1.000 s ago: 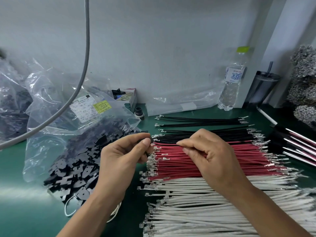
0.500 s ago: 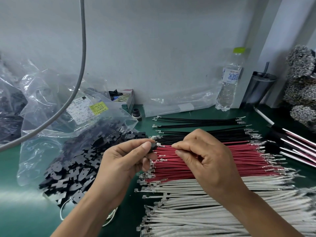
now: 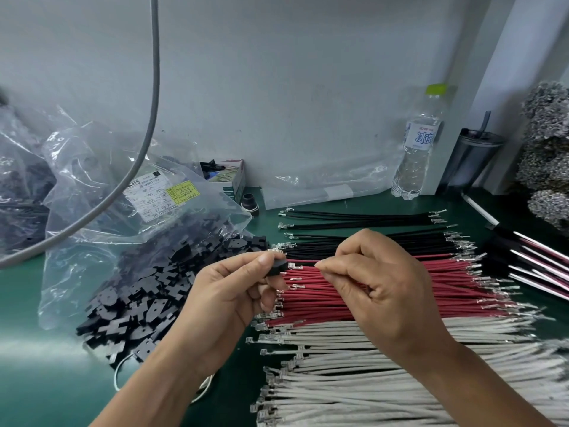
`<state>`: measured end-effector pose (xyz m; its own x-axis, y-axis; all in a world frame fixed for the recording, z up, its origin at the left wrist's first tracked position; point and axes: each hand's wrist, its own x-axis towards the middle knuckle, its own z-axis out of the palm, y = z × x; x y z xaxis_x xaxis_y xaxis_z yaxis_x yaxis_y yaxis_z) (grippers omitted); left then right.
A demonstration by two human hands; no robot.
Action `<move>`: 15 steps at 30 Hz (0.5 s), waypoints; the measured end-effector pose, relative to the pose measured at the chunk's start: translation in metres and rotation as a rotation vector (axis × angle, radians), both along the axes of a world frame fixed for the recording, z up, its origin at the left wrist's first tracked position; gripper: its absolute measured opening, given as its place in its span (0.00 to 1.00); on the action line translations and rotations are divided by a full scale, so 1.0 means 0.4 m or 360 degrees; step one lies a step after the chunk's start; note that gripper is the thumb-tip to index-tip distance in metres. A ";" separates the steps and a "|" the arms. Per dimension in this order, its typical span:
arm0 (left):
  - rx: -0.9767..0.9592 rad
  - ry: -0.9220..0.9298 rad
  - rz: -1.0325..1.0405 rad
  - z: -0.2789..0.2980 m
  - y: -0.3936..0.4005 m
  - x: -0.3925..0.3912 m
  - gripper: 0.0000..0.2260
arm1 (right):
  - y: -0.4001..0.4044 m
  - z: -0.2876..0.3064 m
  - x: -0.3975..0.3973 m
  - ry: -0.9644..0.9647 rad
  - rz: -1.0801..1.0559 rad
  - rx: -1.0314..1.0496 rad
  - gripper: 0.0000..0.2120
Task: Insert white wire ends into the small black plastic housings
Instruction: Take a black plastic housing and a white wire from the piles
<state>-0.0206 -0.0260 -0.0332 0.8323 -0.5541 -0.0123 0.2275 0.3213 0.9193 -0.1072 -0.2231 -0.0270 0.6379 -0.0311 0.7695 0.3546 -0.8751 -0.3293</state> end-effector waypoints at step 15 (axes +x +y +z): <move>-0.0042 0.0222 -0.0256 -0.007 0.015 0.022 0.20 | -0.009 -0.002 -0.001 -0.0110 0.0013 -0.0153 0.05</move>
